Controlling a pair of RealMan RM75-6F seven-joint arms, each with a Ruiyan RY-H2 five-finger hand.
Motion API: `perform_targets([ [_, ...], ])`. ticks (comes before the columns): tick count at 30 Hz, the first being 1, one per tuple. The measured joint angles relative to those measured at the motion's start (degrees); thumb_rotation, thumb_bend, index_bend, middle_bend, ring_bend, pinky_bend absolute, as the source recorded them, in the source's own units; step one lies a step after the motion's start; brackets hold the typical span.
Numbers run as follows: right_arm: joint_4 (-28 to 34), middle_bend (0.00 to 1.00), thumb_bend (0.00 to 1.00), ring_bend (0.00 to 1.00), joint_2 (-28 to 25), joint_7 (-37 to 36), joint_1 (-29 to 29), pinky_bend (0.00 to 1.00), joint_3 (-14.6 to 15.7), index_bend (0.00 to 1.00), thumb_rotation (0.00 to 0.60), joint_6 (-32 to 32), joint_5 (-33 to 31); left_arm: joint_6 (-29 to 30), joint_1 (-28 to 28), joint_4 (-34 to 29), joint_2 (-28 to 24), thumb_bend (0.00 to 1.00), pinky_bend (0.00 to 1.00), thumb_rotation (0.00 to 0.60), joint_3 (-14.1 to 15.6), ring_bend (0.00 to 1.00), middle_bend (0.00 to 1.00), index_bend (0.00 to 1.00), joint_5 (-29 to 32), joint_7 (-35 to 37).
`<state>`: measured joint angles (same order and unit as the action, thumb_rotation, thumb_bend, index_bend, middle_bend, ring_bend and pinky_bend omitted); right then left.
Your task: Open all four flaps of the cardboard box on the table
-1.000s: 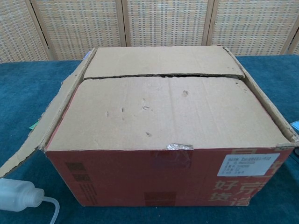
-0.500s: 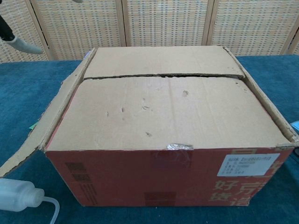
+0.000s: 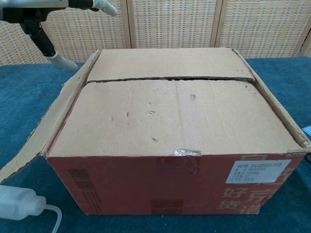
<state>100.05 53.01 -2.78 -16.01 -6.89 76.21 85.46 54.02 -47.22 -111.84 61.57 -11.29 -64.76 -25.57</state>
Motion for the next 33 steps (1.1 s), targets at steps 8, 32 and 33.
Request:
perform_targets([
  [8,-1.23,0.04,0.85,0.0,0.14,-1.47,0.38,0.04,0.21,0.05,0.6,0.14,-0.05,2.88,-1.51,2.11,7.26,0.18,0.0,0.6,0.35,0.0,0.0,0.0,3.43,-4.7],
  [32,-3.28,0.04,0.85,0.0,0.15,-4.2,1.15,0.04,0.32,0.05,0.6,0.58,-0.28,8.69,-2.99,8.84,16.89,0.18,0.0,0.6,0.82,0.0,0.0,0.0,6.15,-8.89],
  [33,-3.32,0.04,0.85,0.0,0.15,-4.22,1.16,0.04,0.31,0.05,0.6,0.57,-0.32,9.08,-2.91,9.26,17.18,0.18,0.0,0.6,0.68,0.0,0.0,0.0,5.83,-8.55],
])
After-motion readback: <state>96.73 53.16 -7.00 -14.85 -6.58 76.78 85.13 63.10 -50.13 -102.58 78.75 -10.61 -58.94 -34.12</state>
